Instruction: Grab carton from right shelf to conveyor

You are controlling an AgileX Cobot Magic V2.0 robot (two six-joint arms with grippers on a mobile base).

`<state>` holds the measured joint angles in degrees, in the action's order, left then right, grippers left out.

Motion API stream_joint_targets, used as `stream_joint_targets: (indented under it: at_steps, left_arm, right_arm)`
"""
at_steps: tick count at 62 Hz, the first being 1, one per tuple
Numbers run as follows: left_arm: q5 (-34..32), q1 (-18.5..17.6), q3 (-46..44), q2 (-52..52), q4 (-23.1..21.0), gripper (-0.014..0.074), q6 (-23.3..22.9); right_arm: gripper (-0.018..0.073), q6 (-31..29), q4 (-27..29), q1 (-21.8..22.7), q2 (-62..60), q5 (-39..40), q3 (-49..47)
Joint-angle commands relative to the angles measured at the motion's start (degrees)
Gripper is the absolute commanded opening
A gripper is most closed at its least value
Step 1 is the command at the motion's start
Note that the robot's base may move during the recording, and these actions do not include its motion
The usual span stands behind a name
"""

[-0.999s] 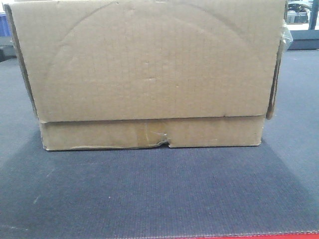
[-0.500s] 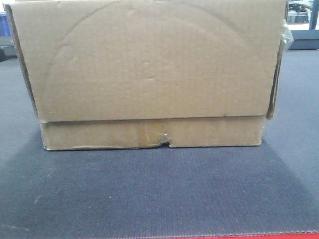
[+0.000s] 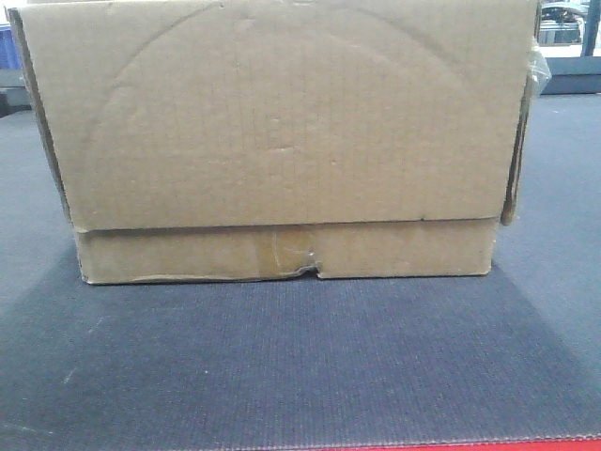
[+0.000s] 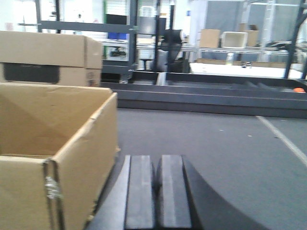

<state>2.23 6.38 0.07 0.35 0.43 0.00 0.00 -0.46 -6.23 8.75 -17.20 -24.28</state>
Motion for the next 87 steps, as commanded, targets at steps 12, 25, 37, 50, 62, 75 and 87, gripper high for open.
stream_joint_targets:
  at_steps: [12,25,37,50,62,75,87]
  left_arm:
    - [-1.55,0.25,-0.07,-0.35,-0.43,0.0015,0.0]
    - [-1.55,0.25,-0.07,-0.35,-0.43,0.0015,0.0]
    - [-1.55,0.25,-0.07,-0.35,-0.43,0.0015,0.0]
    - [-1.55,0.25,-0.07,-0.35,-0.43,0.0015,0.0]
    - [-1.55,0.25,-0.07,-0.35,-0.43,0.0015,0.0]
    - [-1.55,0.25,-0.07,-0.35,-0.43,0.0015,0.0]
    - [-1.55,0.25,-0.07,-0.35,-0.43,0.0015,0.0]
  right_arm:
    - [-0.0078,-0.56,2.73,5.18,-2.8,13.58,14.4]
    - [-0.0078,-0.56,2.95,5.18,-8.75,19.48,24.28]
    - [-0.0078,-0.56,2.95,5.18,-8.75,16.22,24.28]
    - [-0.0078,-0.56,2.95,5.18,-8.75,16.34,24.28]
    - [-0.0078,-0.56,2.95,5.18,-8.75,16.34,24.28]
    - [-0.0078,-0.56,2.95,5.18,-8.75,16.34,24.28]
    - [-0.0078,-0.56,2.95,5.18,-8.75,16.34,24.28]
